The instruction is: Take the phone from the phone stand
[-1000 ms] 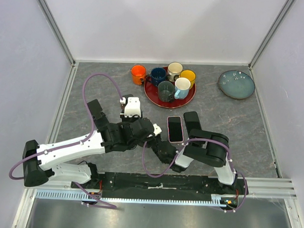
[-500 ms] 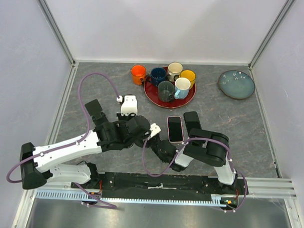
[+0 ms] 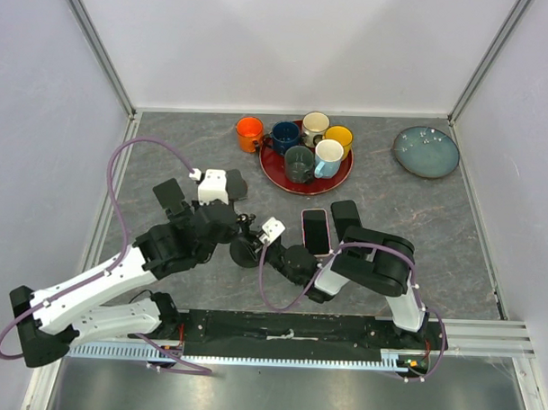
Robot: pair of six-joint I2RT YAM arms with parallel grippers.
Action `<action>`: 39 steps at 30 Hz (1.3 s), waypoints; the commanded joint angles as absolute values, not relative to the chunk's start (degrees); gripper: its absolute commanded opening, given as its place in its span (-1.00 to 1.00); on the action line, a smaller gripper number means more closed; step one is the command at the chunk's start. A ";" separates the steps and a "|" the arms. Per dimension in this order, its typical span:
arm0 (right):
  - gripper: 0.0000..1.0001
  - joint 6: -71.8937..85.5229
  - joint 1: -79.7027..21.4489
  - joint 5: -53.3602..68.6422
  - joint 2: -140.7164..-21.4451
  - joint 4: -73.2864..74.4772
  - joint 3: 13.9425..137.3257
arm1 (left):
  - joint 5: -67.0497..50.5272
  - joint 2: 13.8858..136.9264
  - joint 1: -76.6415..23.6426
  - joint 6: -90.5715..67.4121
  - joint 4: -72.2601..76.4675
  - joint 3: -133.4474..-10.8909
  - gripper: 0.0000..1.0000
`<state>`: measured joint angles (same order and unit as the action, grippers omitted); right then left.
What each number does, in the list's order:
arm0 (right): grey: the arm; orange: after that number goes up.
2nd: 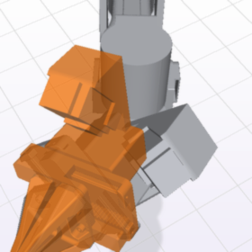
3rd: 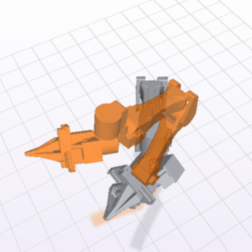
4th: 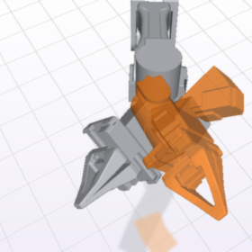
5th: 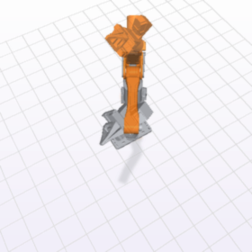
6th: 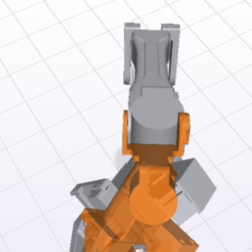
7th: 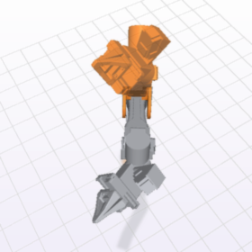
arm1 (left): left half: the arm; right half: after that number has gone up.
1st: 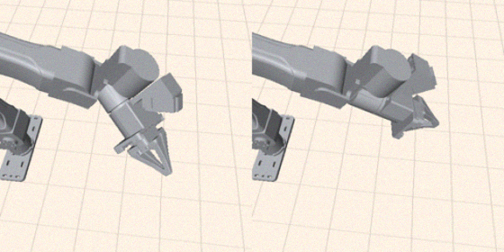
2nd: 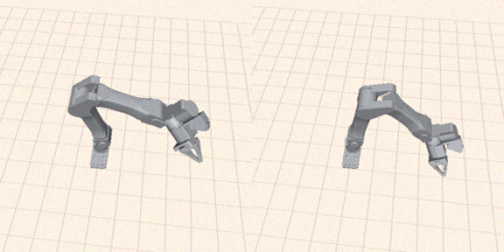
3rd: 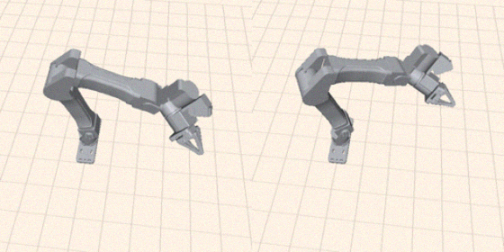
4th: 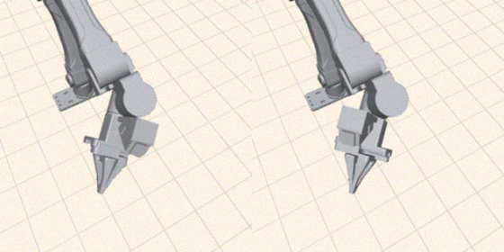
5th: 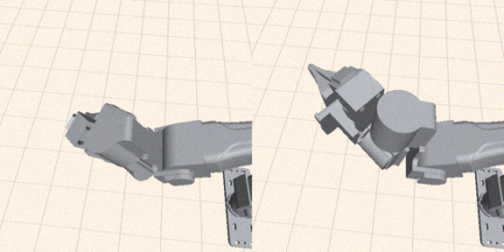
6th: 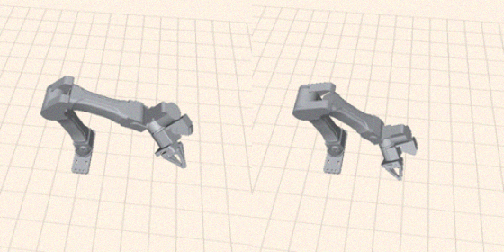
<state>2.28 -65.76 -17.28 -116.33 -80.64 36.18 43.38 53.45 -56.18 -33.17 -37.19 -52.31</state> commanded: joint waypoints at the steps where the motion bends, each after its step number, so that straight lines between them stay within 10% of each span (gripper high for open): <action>1: -1.00 7.38 -61.26 -22.06 -119.00 -73.04 35.42 | 45.09 46.59 -54.32 -25.84 -33.31 -55.11 -0.96; 32: -1.00 14.85 -55.72 -25.75 -118.83 -60.73 37.62 | 28.57 43.51 -41.68 -12.39 -37.18 -50.80 -0.96; 39: -1.00 15.91 -54.93 -25.84 -118.65 -60.21 37.44 | 41.20 42.10 -37.79 -16.17 -38.93 -50.80 -0.96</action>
<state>8.88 -62.33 -10.59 -116.29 -72.90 40.71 25.71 47.18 -40.60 -19.84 -33.56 -48.77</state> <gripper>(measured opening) 0.241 0.189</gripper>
